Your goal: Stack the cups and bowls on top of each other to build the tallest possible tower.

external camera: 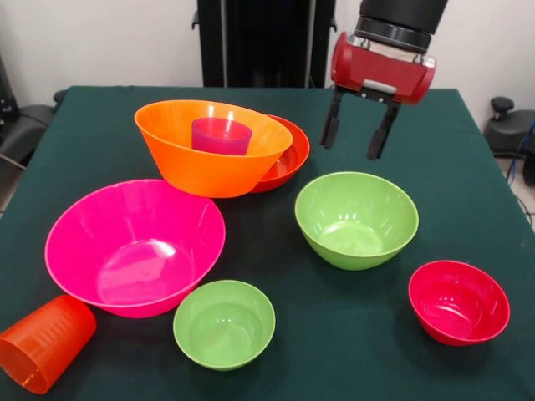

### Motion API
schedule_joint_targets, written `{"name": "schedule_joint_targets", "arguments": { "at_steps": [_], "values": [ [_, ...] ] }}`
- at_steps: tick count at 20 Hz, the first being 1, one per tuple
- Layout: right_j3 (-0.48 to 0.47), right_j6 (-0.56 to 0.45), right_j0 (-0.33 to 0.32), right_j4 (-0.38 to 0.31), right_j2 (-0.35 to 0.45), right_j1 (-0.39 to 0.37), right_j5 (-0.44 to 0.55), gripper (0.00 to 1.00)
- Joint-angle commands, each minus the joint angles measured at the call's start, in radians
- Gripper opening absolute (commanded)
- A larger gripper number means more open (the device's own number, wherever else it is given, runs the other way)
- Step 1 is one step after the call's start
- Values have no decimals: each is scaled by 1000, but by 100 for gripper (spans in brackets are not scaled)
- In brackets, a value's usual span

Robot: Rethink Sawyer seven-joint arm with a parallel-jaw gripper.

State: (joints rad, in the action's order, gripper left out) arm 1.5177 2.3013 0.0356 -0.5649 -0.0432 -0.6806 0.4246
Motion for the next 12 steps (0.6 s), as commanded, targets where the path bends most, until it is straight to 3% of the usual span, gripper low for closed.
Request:
{"name": "schedule_joint_targets", "arguments": {
  "at_steps": [1, 2, 6, 9, 12],
  "values": [
    [29, 97, -45, 92, 139, 83, -112, 100],
    [72, 49, -109, 122, 224, 73, -132, 100],
    [154, -56, -241, 146, 401, 60, -174, 100],
    [186, -96, -296, 128, 478, 64, -185, 100],
    [188, -88, -301, 104, 489, 69, -187, 100]
  ]
}}
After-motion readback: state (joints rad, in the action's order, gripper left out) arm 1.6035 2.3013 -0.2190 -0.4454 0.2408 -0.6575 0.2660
